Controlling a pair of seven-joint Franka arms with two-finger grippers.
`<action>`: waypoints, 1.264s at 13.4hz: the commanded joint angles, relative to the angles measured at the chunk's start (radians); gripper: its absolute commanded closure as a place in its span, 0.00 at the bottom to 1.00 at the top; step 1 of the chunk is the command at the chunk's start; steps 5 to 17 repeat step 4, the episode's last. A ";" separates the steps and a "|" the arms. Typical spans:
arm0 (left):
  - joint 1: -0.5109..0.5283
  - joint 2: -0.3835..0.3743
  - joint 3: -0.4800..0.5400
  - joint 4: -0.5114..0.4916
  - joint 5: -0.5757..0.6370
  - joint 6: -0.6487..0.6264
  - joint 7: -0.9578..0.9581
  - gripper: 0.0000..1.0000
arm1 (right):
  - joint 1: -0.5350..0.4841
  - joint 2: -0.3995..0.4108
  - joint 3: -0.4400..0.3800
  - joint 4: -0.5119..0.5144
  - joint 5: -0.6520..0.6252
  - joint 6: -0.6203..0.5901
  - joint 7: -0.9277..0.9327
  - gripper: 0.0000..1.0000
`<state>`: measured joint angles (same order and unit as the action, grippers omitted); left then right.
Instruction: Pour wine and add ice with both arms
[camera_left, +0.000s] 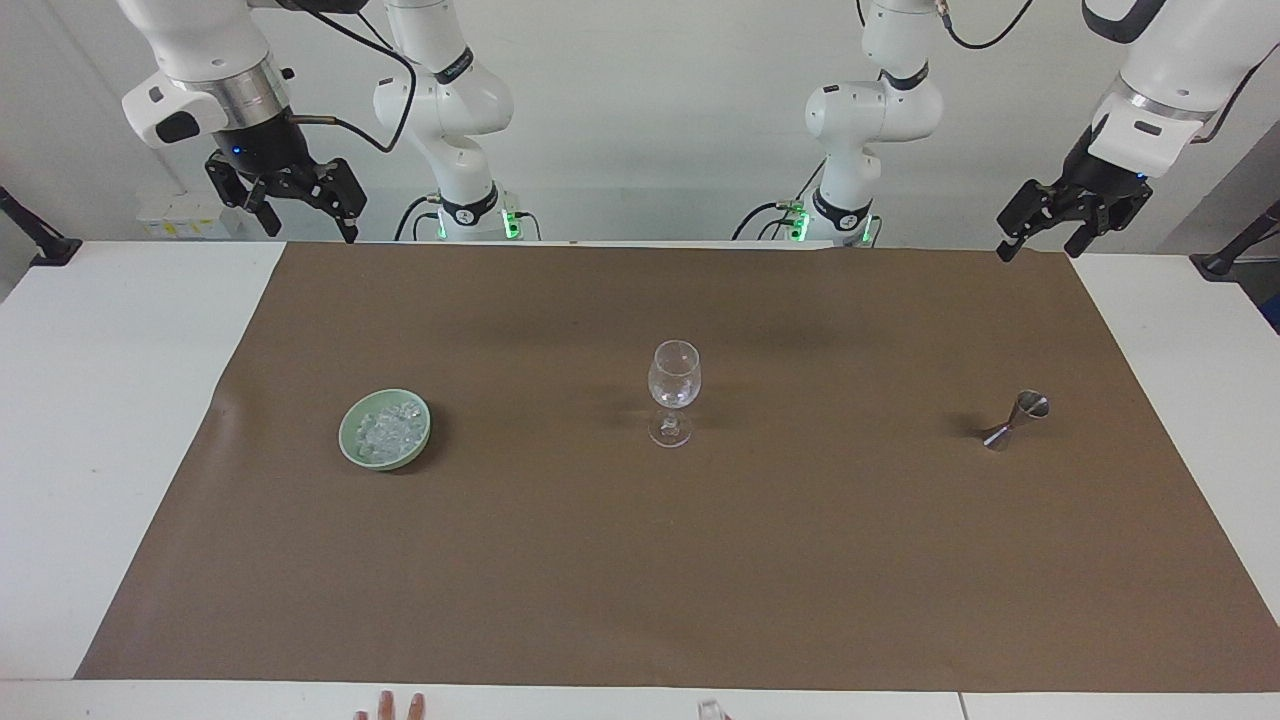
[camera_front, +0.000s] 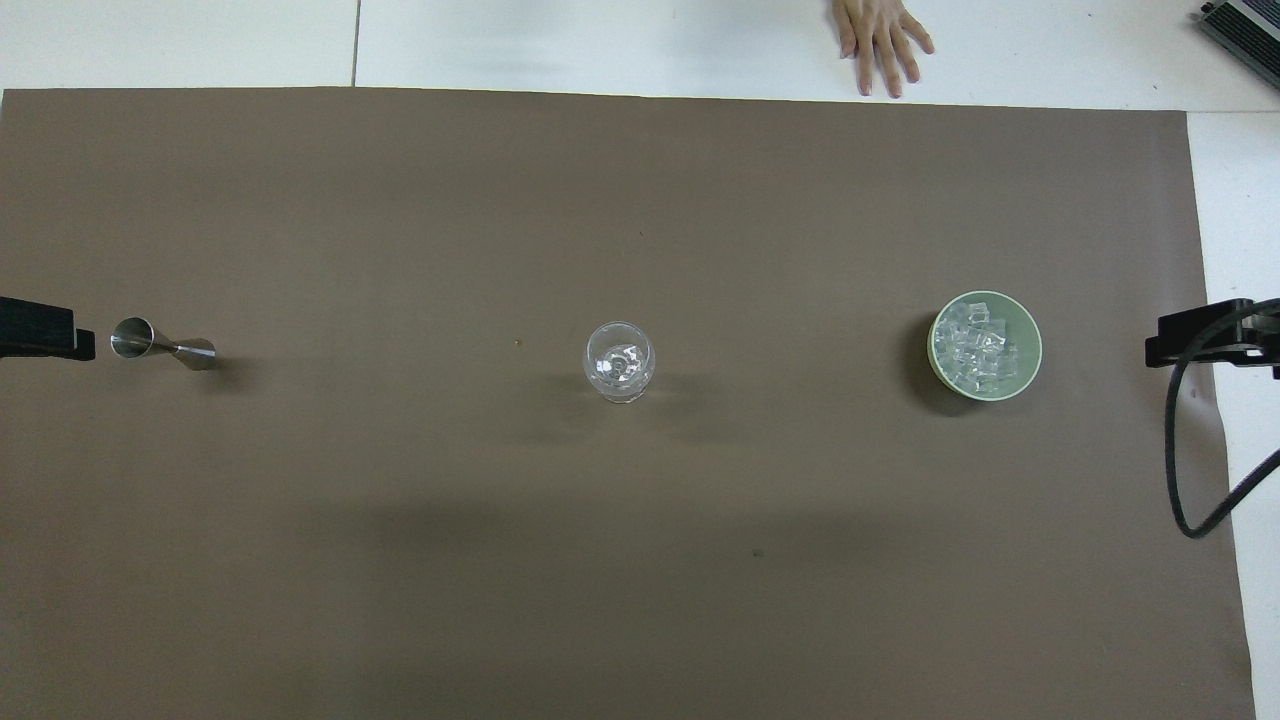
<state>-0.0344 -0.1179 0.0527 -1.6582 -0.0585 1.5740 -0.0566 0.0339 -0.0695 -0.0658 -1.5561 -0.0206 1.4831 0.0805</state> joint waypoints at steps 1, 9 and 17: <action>-0.002 -0.019 0.001 -0.018 0.016 0.001 0.006 0.00 | 0.006 -0.023 -0.008 -0.024 0.018 -0.004 -0.019 0.00; -0.002 -0.019 0.001 -0.018 0.016 0.004 0.009 0.00 | 0.006 -0.023 -0.008 -0.024 0.018 -0.004 -0.019 0.00; -0.002 -0.019 0.001 -0.018 0.016 0.004 0.009 0.00 | 0.006 -0.023 -0.008 -0.024 0.018 -0.004 -0.019 0.00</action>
